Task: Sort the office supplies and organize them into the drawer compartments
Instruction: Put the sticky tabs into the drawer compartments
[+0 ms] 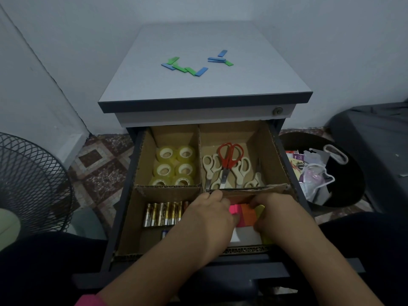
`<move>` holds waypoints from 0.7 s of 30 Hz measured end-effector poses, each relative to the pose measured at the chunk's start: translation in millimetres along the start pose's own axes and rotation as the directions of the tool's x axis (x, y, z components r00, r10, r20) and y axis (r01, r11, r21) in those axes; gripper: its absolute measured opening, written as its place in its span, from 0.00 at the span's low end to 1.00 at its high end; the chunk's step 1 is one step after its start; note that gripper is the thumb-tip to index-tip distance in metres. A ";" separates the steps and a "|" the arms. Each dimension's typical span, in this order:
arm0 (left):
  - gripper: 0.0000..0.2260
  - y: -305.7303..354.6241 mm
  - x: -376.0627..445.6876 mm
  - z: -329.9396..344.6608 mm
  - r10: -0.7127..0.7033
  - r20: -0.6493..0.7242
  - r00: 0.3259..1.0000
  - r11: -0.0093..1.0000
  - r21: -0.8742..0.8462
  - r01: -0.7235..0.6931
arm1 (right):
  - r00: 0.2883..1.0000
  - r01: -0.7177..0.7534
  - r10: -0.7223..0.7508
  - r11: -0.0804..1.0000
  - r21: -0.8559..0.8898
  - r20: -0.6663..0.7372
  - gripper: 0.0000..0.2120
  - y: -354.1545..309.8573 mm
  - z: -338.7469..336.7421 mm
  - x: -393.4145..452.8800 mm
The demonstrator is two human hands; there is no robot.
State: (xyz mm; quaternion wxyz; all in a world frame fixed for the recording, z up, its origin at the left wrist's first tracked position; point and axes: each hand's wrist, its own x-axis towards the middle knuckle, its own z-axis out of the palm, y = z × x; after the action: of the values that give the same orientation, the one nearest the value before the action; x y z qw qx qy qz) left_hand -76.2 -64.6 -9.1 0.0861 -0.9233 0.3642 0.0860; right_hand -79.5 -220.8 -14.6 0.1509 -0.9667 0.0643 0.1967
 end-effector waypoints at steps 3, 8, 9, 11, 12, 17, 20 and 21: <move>0.20 -0.3 -0.1 -0.1 0.006 0.000 1.000 1.000 -0.002 -0.006 | 1.000 0.005 -0.005 1.000 -0.009 -0.003 0.23 -1.6 3.9 -1.3; 0.20 -0.3 0.0 0.7 0.011 -0.003 1.000 1.000 0.000 -0.011 | 1.000 0.010 -0.009 1.000 -0.021 0.002 0.22 -2.3 2.0 0.4; 0.20 -0.2 -0.1 0.6 0.010 -0.004 1.000 1.000 -0.003 -0.010 | 1.000 0.008 -0.008 1.000 -0.023 -0.002 0.22 -2.2 2.2 0.4; 0.19 -0.2 -0.3 0.2 0.009 -0.010 1.000 1.000 -0.009 -0.009 | 1.000 0.013 -0.013 1.000 -0.024 -0.008 0.21 -1.2 2.2 1.1; 0.19 -0.1 -0.5 0.1 0.009 -0.013 1.000 1.000 -0.010 -0.009 | 1.000 0.015 -0.016 1.000 -0.026 -0.006 0.22 -0.4 2.2 1.6; 0.19 -0.4 -0.8 1.0 0.015 -0.022 1.000 1.000 -0.003 -0.015 | 1.000 0.029 -0.028 0.999 -0.024 0.013 0.21 2.4 -0.6 2.1; 0.20 -0.9 -0.6 2.1 0.014 -0.021 1.000 1.000 -0.002 -0.014 | 1.000 0.025 -0.026 1.000 -0.012 -0.018 0.21 2.3 1.7 1.4; 0.20 -0.9 -0.4 2.4 0.012 -0.023 1.000 1.000 -0.005 -0.013 | 0.999 0.025 -0.025 1.000 -0.009 -0.025 0.21 2.1 2.7 1.2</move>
State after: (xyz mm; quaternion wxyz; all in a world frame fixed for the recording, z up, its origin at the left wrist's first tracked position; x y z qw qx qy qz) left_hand -76.2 -63.2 -11.2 0.0789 -0.9222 0.3707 0.0767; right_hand -79.8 -222.1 -18.0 0.1481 -0.9704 0.0533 0.1830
